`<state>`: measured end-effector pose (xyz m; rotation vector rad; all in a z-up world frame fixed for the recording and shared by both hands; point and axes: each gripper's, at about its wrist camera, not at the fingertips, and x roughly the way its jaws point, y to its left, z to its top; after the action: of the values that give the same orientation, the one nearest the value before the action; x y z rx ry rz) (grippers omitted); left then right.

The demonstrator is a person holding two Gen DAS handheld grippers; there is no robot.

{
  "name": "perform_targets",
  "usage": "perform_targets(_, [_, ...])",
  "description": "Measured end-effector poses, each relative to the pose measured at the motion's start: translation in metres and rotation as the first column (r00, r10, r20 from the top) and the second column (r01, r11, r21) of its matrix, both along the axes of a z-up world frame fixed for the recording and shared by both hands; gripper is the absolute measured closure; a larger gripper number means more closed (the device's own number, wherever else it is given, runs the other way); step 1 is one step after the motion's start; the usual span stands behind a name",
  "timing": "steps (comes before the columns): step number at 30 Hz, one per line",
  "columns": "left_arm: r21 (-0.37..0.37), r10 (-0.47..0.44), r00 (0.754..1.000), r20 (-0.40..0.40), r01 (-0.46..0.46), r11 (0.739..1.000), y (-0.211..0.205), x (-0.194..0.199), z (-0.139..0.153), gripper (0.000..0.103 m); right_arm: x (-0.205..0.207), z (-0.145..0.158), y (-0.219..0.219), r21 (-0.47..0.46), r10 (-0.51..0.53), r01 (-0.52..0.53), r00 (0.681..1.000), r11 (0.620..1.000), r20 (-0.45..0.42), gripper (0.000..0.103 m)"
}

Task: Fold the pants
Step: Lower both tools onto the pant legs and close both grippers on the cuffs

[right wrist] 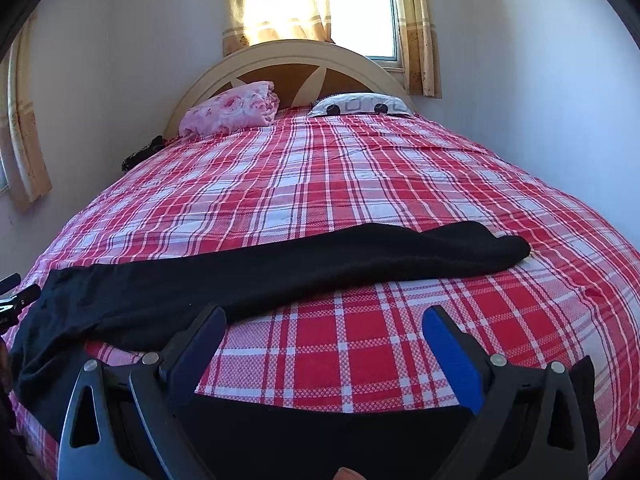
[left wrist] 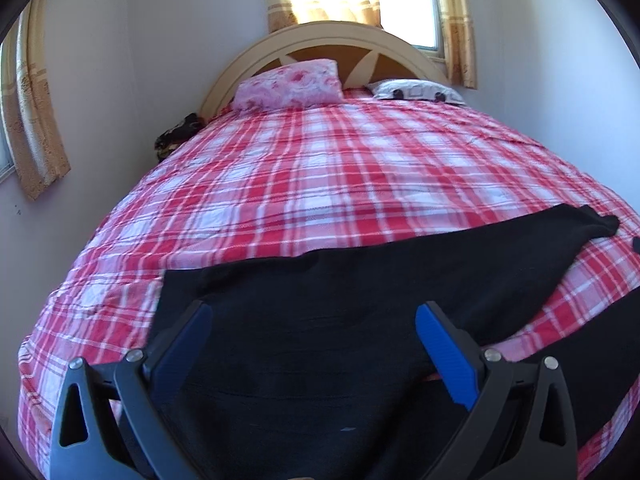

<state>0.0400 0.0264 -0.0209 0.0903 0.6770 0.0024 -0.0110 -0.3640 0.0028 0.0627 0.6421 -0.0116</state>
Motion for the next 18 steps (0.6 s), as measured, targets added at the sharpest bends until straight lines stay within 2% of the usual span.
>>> perform_targets(6, [0.053, 0.150, 0.988, -0.036, -0.148, 0.988, 0.080, 0.030, 0.000, 0.000, 0.019, -0.002, -0.033, 0.002, -0.033, 0.033, 0.999, 0.999, -0.032, 0.004])
perform_targets(10, [-0.008, 0.191, 0.977, -0.091, -0.192, 0.981, 0.116, 0.061, -0.010, 0.002, 0.032, -0.002, -0.048, 0.003, -0.055, 0.055, 0.997, 0.998, -0.050, 0.004])
perform_targets(15, [-0.050, 0.164, 0.968, -0.191, -0.176, 0.983, 0.121, 0.101, -0.037, 0.019, 0.052, -0.002, -0.066, 0.035, -0.058, 0.062, 0.994, 0.997, -0.091, 0.004])
perform_targets(17, [-0.046, 0.154, 0.960, -0.235, -0.169, 0.984, 0.121, 0.113, -0.049, 0.033, 0.059, 0.004, -0.077, 0.015, -0.072, 0.073, 0.993, 0.997, -0.097, 0.004])
perform_targets(18, [-0.036, 0.165, 0.951, -0.263, -0.181, 0.983, 0.124, 0.119, -0.056, 0.035, 0.061, 0.006, -0.082, 0.011, -0.079, 0.080, 0.992, 0.997, -0.097, 0.004])
